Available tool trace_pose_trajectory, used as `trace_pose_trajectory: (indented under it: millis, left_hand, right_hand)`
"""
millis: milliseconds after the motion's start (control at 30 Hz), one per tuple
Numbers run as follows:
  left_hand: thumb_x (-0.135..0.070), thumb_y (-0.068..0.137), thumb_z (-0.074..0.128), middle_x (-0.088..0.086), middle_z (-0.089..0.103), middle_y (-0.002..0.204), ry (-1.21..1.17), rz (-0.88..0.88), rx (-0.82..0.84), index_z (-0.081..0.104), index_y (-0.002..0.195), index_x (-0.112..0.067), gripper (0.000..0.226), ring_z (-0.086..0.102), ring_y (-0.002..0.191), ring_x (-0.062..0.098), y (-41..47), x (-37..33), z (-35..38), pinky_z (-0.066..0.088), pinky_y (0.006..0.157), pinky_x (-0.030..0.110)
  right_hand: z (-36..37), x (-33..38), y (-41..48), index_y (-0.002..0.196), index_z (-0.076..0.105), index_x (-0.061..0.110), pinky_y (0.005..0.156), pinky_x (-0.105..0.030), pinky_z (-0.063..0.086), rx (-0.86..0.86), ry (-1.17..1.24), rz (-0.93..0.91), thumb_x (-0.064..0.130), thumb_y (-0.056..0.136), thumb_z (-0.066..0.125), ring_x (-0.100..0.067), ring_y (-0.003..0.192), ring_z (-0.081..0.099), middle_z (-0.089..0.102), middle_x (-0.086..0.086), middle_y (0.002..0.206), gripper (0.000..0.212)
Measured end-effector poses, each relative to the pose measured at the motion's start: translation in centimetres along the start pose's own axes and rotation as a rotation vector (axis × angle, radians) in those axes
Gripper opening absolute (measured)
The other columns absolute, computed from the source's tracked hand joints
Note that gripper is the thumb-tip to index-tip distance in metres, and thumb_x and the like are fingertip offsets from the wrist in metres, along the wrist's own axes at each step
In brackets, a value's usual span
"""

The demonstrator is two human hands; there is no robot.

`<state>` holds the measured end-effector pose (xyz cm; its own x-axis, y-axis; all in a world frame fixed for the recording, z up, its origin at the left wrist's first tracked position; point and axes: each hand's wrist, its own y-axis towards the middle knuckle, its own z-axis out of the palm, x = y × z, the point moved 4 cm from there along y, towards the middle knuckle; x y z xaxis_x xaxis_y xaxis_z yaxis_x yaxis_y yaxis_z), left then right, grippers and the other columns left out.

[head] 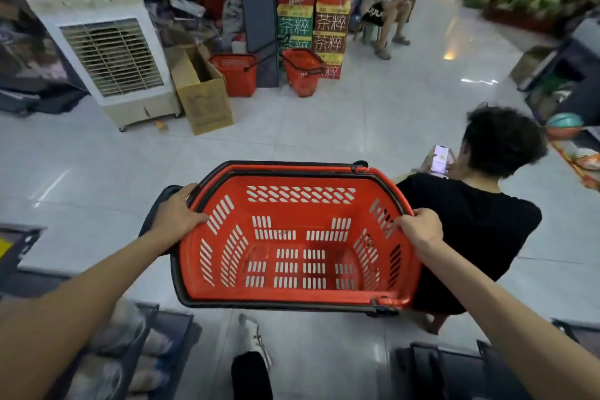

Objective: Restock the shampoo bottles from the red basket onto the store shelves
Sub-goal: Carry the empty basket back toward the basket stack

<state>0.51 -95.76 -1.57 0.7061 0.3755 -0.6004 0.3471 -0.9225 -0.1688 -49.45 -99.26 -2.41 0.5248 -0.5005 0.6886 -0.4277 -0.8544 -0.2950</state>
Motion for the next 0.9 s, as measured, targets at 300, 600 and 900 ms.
trace_pose_trajectory:
  millis: [300,600,900]
  left_hand:
    - [-0.017,0.080,0.086,0.015,0.059,0.146,-0.039,-0.031,0.174,0.037,0.158,-0.018,0.093,0.063,0.121,0.038,24.4,-3.0,0.7,0.051,0.101,0.044]
    - [-0.008,0.077,0.082,0.014,0.064,0.137,-0.079,0.000,0.274,0.030,0.160,-0.023,0.099,0.067,0.102,0.032,47.1,-9.6,1.0,0.054,0.087,0.039]
    - [-0.007,0.078,0.081,0.010,0.069,0.127,-0.087,-0.089,0.303,0.037,0.156,-0.025,0.091,0.070,0.093,0.027,70.7,-15.6,4.2,0.058,0.085,0.038]
  right_hand:
    - [7.3,12.3,14.0,0.075,0.072,0.009,0.059,-0.030,0.046,-0.020,-0.032,0.107,0.018,0.068,0.074,-0.026,0.067,0.066,0.071,-0.007,0.073,0.012]
    - [12.4,23.8,29.6,0.077,0.064,0.010,0.071,-0.035,0.053,-0.103,-0.014,0.154,0.010,0.077,0.066,-0.030,0.073,0.065,0.069,-0.013,0.073,0.003]
    - [21.1,35.1,53.7,0.093,0.068,0.008,0.066,-0.032,0.051,-0.022,0.042,0.139,0.015,0.070,0.069,-0.027,0.066,0.065,0.070,-0.012,0.078,0.025]
